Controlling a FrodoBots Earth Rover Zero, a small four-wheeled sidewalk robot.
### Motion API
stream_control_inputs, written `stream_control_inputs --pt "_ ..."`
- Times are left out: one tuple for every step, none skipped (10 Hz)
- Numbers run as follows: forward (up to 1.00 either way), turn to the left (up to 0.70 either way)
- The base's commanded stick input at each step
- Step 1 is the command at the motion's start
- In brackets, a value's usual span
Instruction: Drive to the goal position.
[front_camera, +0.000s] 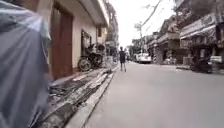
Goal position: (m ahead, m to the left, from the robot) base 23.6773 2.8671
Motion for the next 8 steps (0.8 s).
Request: stream_control_inputs --pt "1.0 0.0" --pt "1.0 0.0" --pt "1.0 0.0" --pt "1.0 0.0" --pt "1.0 0.0" --pt "1.0 0.0" --pt "1.0 0.0" --pt "1.0 0.0"
